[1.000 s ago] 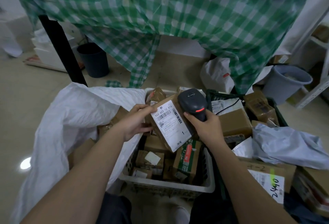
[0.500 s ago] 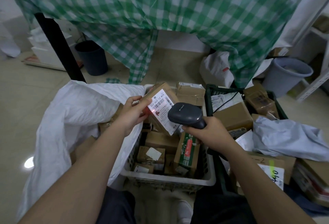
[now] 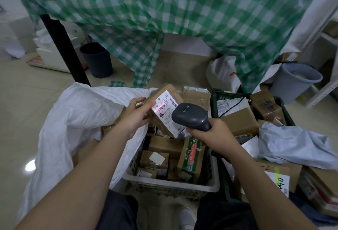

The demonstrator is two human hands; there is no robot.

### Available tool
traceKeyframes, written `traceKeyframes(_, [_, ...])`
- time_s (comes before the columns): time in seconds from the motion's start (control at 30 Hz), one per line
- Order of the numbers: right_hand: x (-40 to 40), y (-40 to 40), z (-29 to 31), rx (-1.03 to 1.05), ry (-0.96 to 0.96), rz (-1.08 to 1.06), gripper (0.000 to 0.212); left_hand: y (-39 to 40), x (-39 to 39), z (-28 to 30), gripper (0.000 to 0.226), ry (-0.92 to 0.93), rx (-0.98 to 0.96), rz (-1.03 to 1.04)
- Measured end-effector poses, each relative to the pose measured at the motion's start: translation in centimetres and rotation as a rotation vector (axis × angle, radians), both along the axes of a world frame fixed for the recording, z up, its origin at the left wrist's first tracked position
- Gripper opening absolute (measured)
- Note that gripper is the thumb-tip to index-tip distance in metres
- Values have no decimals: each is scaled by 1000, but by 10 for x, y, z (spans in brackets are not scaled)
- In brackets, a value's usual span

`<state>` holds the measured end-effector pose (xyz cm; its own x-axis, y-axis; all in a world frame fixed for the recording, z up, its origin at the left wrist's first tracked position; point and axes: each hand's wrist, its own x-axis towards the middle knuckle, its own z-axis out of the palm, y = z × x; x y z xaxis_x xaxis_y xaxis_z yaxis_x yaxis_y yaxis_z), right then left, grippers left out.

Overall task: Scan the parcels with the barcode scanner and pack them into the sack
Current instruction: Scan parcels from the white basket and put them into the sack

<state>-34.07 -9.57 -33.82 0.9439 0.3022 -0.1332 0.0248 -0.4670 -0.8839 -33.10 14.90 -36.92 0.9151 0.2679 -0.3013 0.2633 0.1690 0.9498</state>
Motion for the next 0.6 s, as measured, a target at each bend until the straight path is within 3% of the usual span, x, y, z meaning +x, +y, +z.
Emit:
traceKeyframes(0.2, [-5, 12, 8, 197, -90, -164, 16, 0, -19, 27, 48, -75, 16, 90])
traceKeyframes(0.37, [-9, 39, 15, 375, -107, -319, 14, 16, -51, 56, 47, -220, 20, 298])
traceKeyframes(0.6, [-6, 96, 0, 141, -133, -273, 19, 96, -109, 54, 39, -272, 127, 599])
